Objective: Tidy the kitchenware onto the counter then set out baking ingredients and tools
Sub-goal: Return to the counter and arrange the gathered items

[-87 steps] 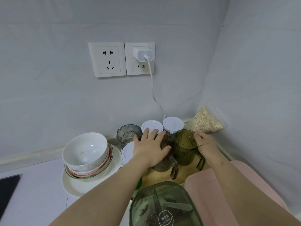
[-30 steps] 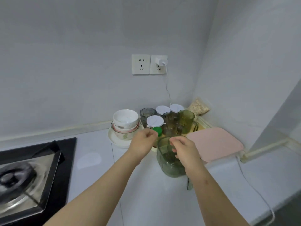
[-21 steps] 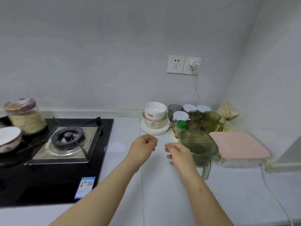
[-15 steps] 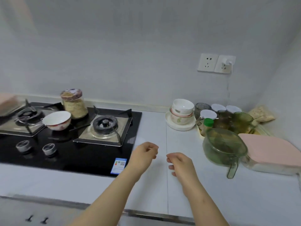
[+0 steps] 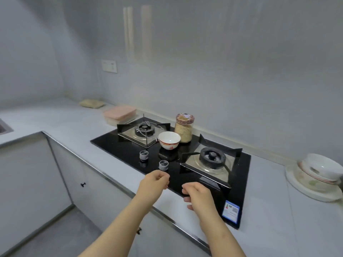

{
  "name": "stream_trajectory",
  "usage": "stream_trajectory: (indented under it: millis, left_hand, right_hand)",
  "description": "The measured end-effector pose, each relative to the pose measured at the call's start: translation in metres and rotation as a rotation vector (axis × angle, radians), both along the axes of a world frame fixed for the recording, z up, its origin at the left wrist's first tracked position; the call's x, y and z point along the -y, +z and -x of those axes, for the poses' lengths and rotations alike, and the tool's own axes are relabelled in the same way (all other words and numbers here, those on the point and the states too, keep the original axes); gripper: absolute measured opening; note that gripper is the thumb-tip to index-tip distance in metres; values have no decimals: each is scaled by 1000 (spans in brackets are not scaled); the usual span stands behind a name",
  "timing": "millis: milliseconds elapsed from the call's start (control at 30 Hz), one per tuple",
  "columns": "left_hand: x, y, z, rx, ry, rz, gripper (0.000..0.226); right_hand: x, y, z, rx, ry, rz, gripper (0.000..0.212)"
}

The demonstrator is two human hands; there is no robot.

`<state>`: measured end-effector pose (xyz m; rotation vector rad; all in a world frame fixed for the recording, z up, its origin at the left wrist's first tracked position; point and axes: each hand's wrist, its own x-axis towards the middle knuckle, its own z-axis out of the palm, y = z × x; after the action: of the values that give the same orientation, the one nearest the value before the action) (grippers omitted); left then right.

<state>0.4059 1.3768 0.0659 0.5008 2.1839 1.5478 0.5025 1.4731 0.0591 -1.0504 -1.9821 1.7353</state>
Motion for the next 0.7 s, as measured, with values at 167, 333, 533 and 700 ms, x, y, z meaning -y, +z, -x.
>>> stream_trajectory:
  millis: [167,333,533,700]
  left_hand:
    - [76,-5,96,9,145,-9,16]
    - [135,-13,188,7,216,10,16]
    - [168,-13,280,60,253,-3,13]
    - [159,-22,358,71,246,15,12]
  right_hand:
    - [79,-6,115,-17,137,56,13]
    - [133,-5,212,-48,171,115,12]
    - [164,-10,310,-34,205,150,14]
    - [154,-15,396,-26,221,146,12]
